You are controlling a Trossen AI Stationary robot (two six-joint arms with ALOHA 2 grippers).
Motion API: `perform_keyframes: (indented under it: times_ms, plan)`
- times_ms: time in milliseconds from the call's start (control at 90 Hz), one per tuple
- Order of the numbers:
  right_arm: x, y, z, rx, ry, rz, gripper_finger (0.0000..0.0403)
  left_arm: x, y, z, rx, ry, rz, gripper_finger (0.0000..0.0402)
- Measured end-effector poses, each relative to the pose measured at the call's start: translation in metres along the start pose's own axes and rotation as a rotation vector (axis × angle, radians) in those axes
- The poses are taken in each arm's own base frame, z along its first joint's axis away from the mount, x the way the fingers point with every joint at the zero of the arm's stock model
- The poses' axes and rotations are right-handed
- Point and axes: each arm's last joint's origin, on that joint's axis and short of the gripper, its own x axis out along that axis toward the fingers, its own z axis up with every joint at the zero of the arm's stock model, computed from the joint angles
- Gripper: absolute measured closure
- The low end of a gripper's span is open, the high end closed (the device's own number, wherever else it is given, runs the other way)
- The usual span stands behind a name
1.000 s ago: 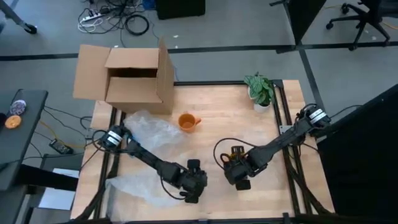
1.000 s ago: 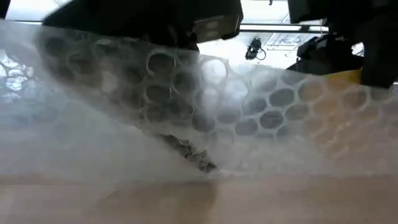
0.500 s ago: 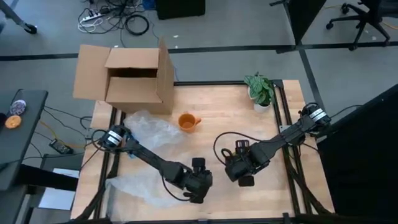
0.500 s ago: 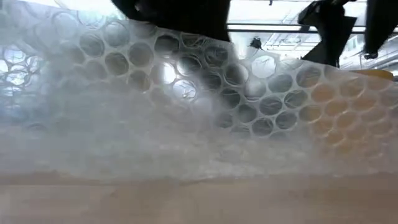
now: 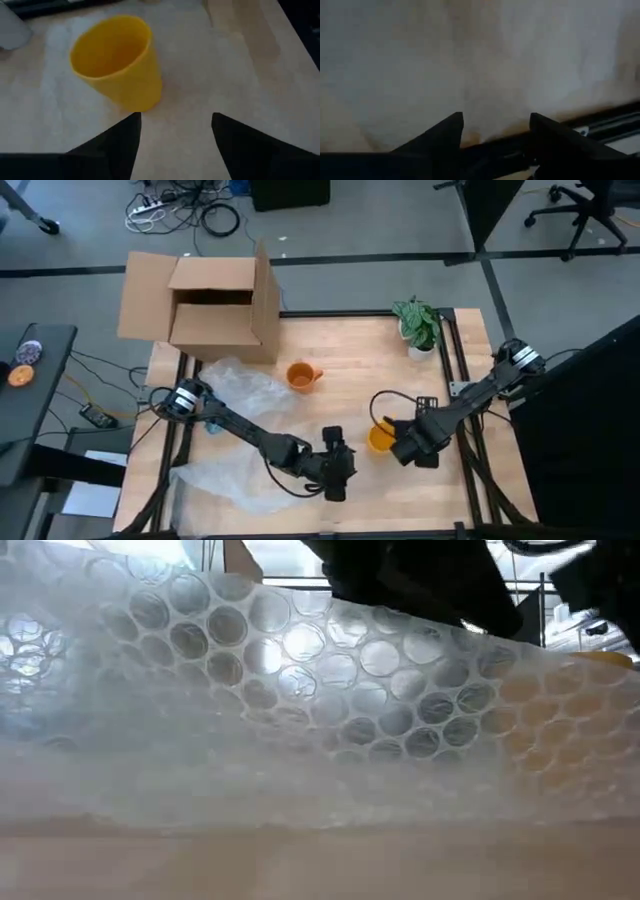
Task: Wrap mug
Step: Wrap the yellow mug using the transparent bubble wrap
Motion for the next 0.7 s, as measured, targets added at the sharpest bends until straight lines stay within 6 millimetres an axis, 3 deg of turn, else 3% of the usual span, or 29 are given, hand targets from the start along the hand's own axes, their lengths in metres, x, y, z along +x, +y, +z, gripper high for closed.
perform_keyframes:
  times_ms: [200,422,700]
  plan:
    - [-0.019,0.009,0.003,0.01,-0.122,0.166,0.0214,0.009,0.0,-0.005,-0.024,-0.031,0.034,0.0172]
    - [-0.041,0.025,0.026,-0.12,-0.428,0.286,0.0227,0.027,-0.005,-0.023,-0.084,-0.036,0.035,0.0172]
    - [0.001,0.037,0.061,-0.181,-0.322,0.203,0.0232,0.032,-0.005,-0.034,-0.06,0.033,0.052,0.0172]
